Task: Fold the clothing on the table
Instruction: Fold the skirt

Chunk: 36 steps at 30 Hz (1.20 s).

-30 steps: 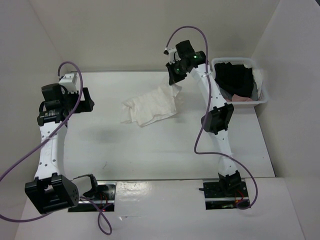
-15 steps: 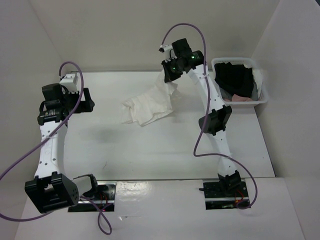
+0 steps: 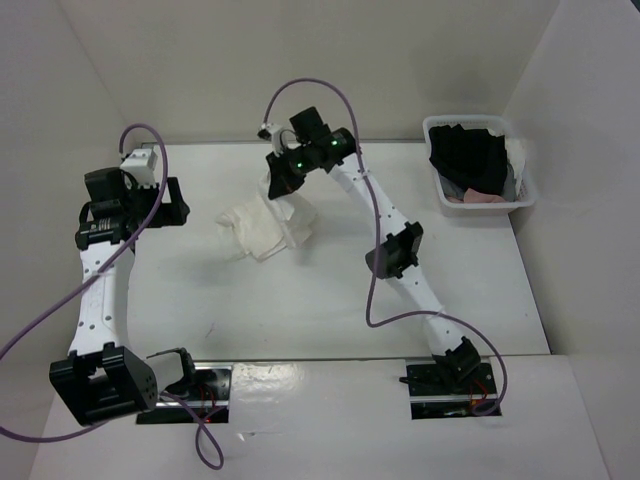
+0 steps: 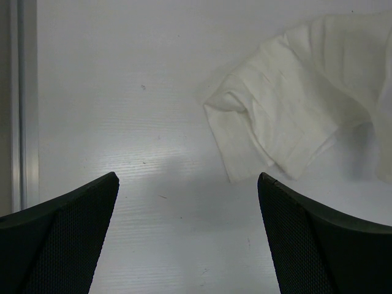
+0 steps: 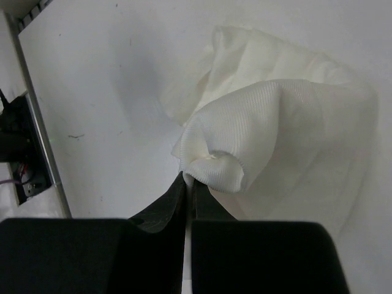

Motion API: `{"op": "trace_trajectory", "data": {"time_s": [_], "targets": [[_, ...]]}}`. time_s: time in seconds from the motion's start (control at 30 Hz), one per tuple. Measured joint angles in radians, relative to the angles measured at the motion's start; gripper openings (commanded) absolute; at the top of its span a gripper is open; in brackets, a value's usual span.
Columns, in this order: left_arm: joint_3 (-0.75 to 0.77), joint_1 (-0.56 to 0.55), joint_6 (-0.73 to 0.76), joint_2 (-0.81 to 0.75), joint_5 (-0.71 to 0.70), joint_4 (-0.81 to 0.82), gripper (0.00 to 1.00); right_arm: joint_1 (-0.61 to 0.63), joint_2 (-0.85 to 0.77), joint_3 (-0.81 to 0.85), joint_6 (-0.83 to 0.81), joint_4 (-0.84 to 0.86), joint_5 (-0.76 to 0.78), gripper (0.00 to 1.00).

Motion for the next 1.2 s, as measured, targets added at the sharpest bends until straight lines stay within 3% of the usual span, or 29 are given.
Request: {"op": "trace_trajectory", "data": {"time_s": [0.3,0.6,0.73,0.8,1.2], "targets": [[0.000,0.000,0.018,0.018,0.002,-0.003,1.00,0.072,0.234,0.001,-0.026,0.007,-0.111,0.00],[0.000,0.000,0.023,0.017,0.011,-0.010,1.00,0.101,0.241,0.005,-0.024,0.010,-0.101,0.00],[-0.010,0.000,0.024,0.010,0.014,-0.011,1.00,0.092,0.241,0.005,-0.013,0.018,-0.108,0.05],[-0.017,0.000,0.026,0.004,0.015,-0.018,1.00,0.092,0.241,0.006,-0.010,0.019,-0.114,0.00],[-0.023,0.000,0.045,0.002,0.019,-0.025,1.00,0.084,0.233,0.006,0.004,0.040,-0.117,0.00]]}}
